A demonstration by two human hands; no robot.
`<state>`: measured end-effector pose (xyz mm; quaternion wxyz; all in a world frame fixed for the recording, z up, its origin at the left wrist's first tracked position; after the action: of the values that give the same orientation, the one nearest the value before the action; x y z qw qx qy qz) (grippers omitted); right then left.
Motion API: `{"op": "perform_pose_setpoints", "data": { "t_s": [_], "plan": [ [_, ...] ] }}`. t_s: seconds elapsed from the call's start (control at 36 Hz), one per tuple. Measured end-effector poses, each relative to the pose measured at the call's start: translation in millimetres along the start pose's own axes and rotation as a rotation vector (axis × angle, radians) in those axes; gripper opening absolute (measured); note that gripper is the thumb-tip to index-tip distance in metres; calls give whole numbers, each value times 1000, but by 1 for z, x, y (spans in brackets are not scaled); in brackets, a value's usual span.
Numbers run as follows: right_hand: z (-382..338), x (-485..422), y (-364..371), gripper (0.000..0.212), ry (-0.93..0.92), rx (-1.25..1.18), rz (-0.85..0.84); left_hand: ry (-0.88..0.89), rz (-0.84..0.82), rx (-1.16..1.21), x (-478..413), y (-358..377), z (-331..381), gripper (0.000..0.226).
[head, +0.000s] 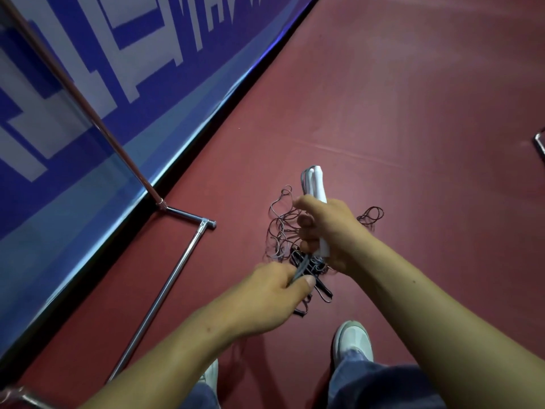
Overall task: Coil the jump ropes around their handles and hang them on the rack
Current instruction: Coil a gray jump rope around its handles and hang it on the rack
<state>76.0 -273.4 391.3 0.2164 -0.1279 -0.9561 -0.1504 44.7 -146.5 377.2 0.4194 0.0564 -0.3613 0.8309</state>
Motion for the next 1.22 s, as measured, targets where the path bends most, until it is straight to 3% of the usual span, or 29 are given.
{"op": "perform_pose_setpoints", "data": {
  "t_s": [0.08, 0.25, 0.39, 0.53, 0.78, 0.86, 0.97, 1.11, 1.22],
  "plan": [
    [3, 3, 3, 3, 93, -122, -49, 22, -9, -21, 3, 4, 4, 43],
    [4, 2, 3, 16, 112, -266, -21, 9, 66, 12, 2, -2, 2, 45],
    [0, 2, 10, 13, -5, -195, -71, -45, 108, 34, 2, -14, -7, 44],
    [1, 3, 12, 27, -80, -151, -57, -72, 116, 51, 3, -20, -10, 49],
    [2, 4, 21, 30, -53, -125, -26, -32, 91, 47, 7, -11, -5, 55],
    [-2, 5, 22, 21, -81, -127, -62, -58, 103, 178, 5, -14, -6, 69],
    [-10, 4, 22, 17, -114, -101, -82, -83, 50, 555, 1, -11, -14, 89],
    [-12, 3, 22, 10, -139, -152, -46, -54, 20, 720, -3, -3, -13, 72],
    [-10, 3, 23, 7, -92, -189, -38, -73, 56, 598, -6, -1, -14, 51]
  ]
}}
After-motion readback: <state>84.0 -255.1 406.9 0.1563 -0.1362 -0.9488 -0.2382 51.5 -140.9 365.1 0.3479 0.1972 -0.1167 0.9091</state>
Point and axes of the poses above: each hand's wrist, its own x-axis away from the middle knuckle, its own y-axis out of the palm, z = x × y, the point moved 6 cm from there along -x, towards the middle knuckle, and after that the axes turned 1 degree about -z, right-handed, at the moved point
